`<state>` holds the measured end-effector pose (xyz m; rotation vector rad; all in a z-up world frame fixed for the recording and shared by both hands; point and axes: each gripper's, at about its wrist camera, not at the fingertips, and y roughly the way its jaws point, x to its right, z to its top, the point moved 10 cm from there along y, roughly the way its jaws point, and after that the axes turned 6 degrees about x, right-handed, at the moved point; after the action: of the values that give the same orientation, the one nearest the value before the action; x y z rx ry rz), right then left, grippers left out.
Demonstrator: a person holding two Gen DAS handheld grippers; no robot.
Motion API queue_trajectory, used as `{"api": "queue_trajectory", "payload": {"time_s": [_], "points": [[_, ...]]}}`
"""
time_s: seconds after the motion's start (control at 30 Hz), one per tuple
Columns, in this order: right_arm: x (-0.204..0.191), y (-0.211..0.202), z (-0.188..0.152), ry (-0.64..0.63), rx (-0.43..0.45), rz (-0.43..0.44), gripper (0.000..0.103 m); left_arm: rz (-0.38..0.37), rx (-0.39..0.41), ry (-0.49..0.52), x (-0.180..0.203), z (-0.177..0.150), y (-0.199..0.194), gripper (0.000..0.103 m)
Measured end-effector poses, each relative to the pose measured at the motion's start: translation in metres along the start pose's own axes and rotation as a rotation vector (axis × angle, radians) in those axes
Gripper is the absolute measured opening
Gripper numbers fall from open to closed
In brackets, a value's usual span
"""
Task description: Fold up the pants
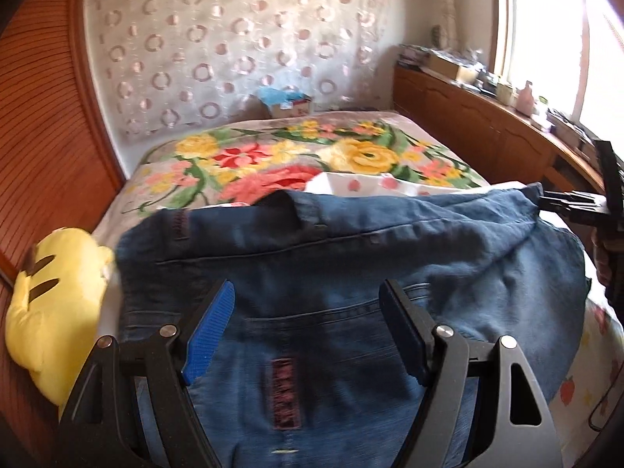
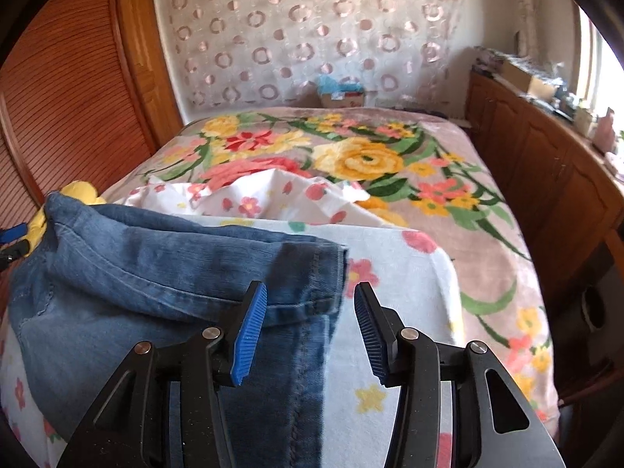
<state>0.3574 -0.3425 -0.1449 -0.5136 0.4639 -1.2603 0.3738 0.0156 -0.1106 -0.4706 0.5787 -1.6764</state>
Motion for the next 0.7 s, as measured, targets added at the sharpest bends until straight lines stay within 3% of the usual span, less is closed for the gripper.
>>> {"api": "queue_trajectory", "payload": {"time_s": [0.03, 0.07, 0.17, 0.27, 0.4, 0.53, 0.6, 0.7], "points": [[-0.002, 0.002, 0.002, -0.010, -0.006, 0.013, 0.049, -0.008, -0.006, 0.010, 0.004, 0.001, 0.002, 0.077], [-0.002, 0.004, 0.003, -0.020, -0.012, 0.022, 0.042, -0.015, -0.013, 0.022, 0.008, 0.002, 0.005, 0.077], [-0.004, 0.012, 0.009, -0.049, -0.022, 0.048, 0.012, -0.026, -0.031, 0.060, 0.019, 0.008, 0.016, 0.077], [0.003, 0.014, 0.020, -0.054, 0.013, 0.049, 0.006, -0.026, -0.041, 0.095, 0.028, 0.016, 0.025, 0.078], [0.029, 0.011, 0.040, 0.019, 0.103, -0.006, 0.005, -0.010, -0.048, 0.132, 0.032, 0.024, 0.039, 0.078], [0.042, 0.017, 0.039, 0.057, 0.094, -0.031, 0.006, 0.030, -0.072, 0.138, 0.022, 0.025, 0.056, 0.078], [0.044, 0.017, 0.032, 0.063, 0.074, -0.027, 0.011, 0.053, -0.089, 0.122, 0.012, 0.024, 0.063, 0.077], [0.044, 0.011, 0.027, 0.055, 0.062, -0.043, 0.028, 0.061, -0.090, 0.094, 0.003, 0.023, 0.064, 0.078]]}}
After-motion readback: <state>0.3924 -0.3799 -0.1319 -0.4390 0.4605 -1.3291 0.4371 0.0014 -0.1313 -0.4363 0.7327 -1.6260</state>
